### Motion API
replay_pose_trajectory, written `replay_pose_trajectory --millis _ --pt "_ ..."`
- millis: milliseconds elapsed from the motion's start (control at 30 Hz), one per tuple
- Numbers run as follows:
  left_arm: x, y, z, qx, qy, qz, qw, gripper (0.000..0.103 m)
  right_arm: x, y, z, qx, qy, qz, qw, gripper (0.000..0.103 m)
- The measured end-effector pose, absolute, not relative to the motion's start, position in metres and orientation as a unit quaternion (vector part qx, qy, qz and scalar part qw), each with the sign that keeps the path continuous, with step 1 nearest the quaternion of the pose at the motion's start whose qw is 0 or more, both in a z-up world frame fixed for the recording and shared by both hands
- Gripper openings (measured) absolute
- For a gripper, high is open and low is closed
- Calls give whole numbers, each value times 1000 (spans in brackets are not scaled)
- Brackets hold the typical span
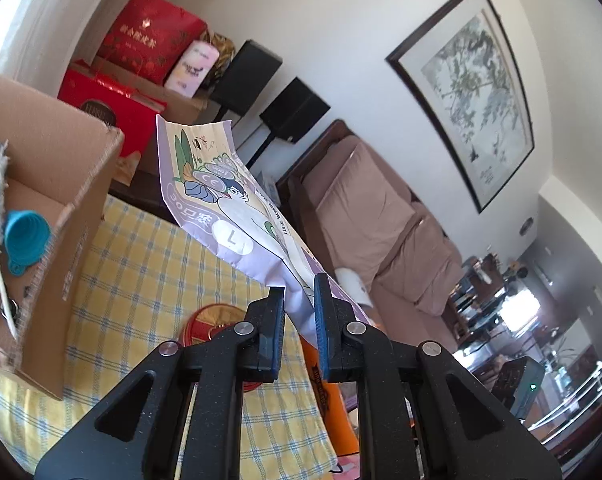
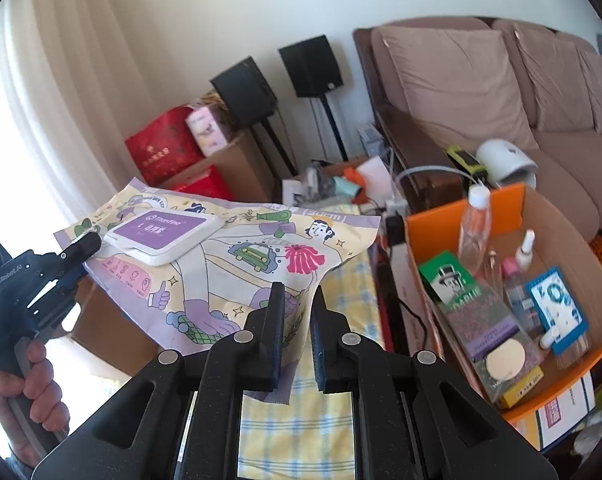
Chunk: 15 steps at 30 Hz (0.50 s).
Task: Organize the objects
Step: 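Lift the wipes pack with the right gripper while the left gripper pinches its other end, then carry the wipes pack over the box, lower it in and open both grippers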
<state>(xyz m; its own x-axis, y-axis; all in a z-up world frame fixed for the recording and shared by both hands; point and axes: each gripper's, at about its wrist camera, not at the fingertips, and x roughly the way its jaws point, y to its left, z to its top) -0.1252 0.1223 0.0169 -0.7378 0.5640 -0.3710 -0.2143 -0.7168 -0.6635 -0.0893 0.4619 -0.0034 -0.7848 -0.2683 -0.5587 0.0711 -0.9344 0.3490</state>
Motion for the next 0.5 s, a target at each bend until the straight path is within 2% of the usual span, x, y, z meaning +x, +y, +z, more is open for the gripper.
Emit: replay_pose_trajectory --millis 500 --pt "-112 1 37 -239 -343 894 162 12 -118 353 44 299 -86 -933 179 11"
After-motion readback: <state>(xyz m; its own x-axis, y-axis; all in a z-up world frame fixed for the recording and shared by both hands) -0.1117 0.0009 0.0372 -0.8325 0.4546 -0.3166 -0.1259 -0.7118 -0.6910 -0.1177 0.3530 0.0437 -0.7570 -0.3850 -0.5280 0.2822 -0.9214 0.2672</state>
